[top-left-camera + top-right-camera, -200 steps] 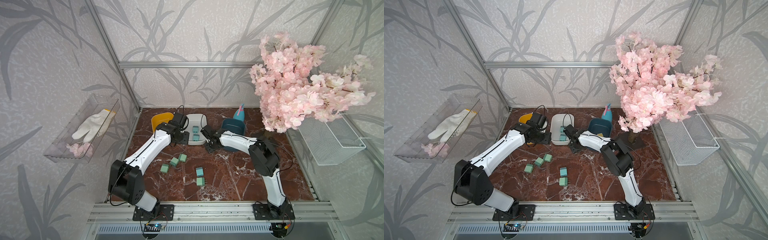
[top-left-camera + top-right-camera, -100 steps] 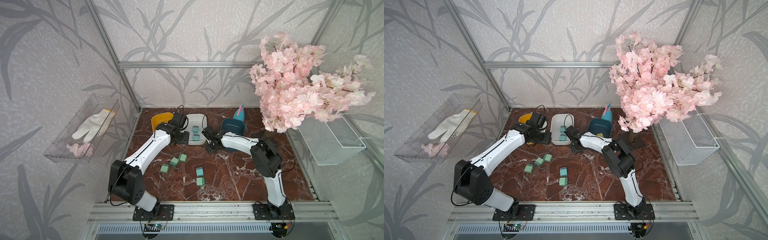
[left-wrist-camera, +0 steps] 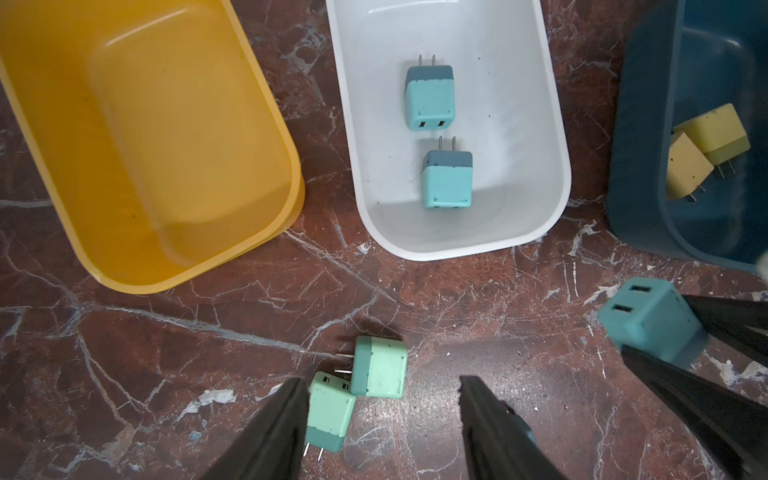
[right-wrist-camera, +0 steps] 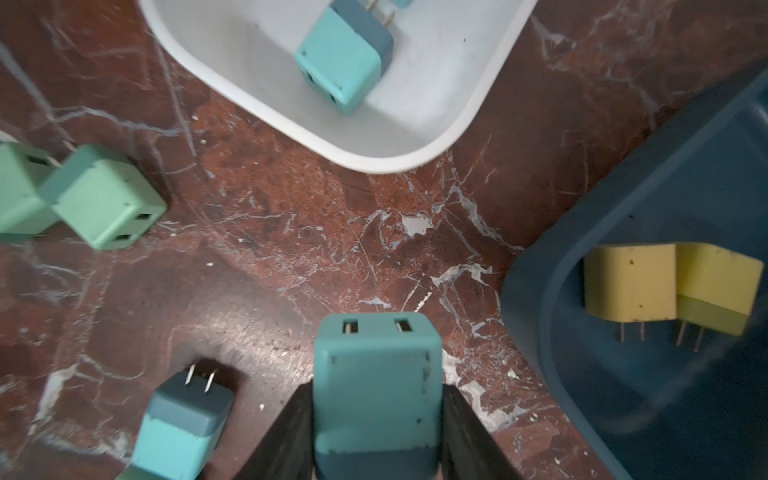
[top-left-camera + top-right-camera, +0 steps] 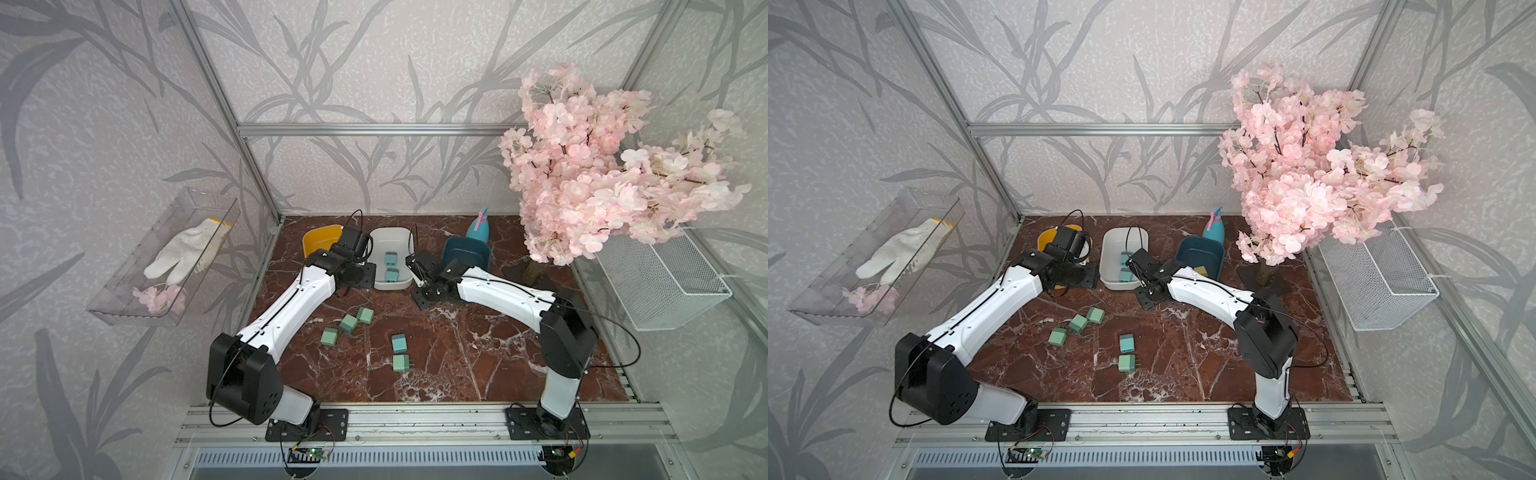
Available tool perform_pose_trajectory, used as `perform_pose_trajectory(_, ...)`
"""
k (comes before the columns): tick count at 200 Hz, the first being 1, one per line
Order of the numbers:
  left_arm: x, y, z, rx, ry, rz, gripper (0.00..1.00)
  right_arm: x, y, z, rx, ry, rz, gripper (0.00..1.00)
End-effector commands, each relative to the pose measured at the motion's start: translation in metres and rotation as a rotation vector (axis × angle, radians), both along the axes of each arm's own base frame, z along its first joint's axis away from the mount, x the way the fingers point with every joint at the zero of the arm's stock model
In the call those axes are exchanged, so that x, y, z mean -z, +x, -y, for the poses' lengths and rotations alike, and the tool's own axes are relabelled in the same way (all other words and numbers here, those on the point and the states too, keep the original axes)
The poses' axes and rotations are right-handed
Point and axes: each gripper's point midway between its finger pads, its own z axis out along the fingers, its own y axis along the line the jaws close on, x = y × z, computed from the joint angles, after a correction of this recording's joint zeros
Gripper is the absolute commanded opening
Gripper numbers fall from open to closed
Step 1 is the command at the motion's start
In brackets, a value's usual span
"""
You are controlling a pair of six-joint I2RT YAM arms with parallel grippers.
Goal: Place the plugs by color into the storage box
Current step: Pick up the plug from the center of the board, then place the plug in the storage box.
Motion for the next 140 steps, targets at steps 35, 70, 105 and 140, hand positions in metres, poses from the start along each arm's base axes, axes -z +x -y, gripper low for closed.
perform_pose_trajectory(35, -0.017, -0.005, -0.024, -0.053, 0.074, 0.085, 0.62, -0.039, 0.027, -0.021, -0.052, 0.008, 0.072, 0.45)
perform_pose_trajectory(70, -0.008, -0.007, -0.030, -0.073, 0.086, 0.096, 0.62, -0.037, 0.074, -0.048, -0.062, 0.009, 0.100, 0.47)
perform_pose_trajectory(105, -0.002, -0.002, -0.029, -0.095, 0.065, 0.085, 0.62, -0.031, 0.112, -0.069, -0.059, 0.020, 0.118, 0.47)
perform_pose_trajectory(140, 0.003, 0.002, -0.030, -0.110, 0.035, 0.059, 0.62, -0.006, 0.138, -0.078, -0.047, -0.044, 0.118, 0.48)
